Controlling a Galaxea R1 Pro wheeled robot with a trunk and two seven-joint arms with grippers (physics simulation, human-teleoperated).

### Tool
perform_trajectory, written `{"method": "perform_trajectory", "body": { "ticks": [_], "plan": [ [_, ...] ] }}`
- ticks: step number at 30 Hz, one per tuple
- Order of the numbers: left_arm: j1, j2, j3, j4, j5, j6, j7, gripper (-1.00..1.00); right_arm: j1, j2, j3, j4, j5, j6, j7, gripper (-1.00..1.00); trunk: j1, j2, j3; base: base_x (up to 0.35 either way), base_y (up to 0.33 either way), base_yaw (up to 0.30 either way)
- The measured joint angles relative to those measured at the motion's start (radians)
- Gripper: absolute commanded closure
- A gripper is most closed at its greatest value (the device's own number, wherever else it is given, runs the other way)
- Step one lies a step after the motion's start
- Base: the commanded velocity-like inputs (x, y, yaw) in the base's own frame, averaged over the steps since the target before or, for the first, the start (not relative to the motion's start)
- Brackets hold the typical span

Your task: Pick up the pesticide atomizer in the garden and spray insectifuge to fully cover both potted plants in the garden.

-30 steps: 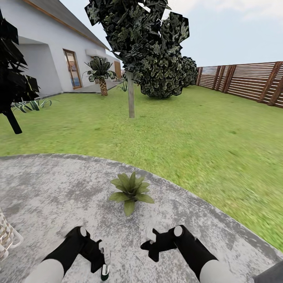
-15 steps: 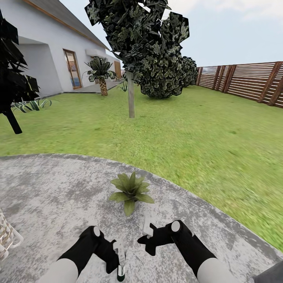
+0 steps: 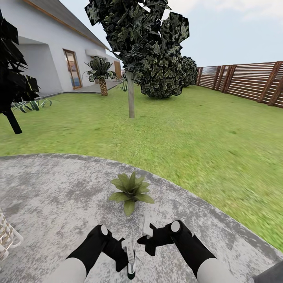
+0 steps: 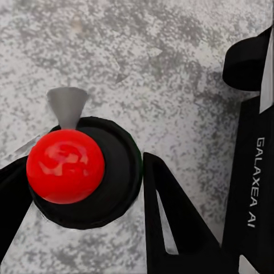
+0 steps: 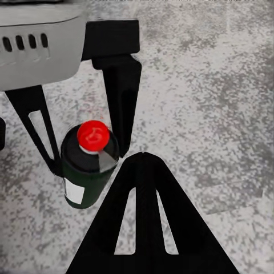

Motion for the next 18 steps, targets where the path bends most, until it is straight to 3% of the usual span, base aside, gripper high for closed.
{"method": "perform_trajectory", "body": {
  "ticks": [4, 10, 18],
  "plan": [
    [-0.010, -0.004, 0.003, 0.000, 0.004, 0.000, 0.000, 1.00, 0.000, 0.000, 0.001, 0.000, 0.000, 0.000, 0.000, 1.00, 0.000, 0.000, 0.000, 0.000, 0.000, 0.000],
    [-0.016, -0.001, 0.000, 0.001, 0.084, -0.006, -0.009, 1.00, 0.000, 0.000, 0.002, 0.000, 0.000, 0.000, 0.000, 1.00, 0.000, 0.000, 0.000, 0.000, 0.000, 0.000],
    [-0.018, -0.003, 0.001, 0.002, 0.092, -0.007, -0.010, 1.00, 0.000, 0.000, 0.002, 0.000, 0.000, 0.000, 0.000, 1.00, 0.000, 0.000, 0.000, 0.000, 0.000, 0.000]
  ]
}}
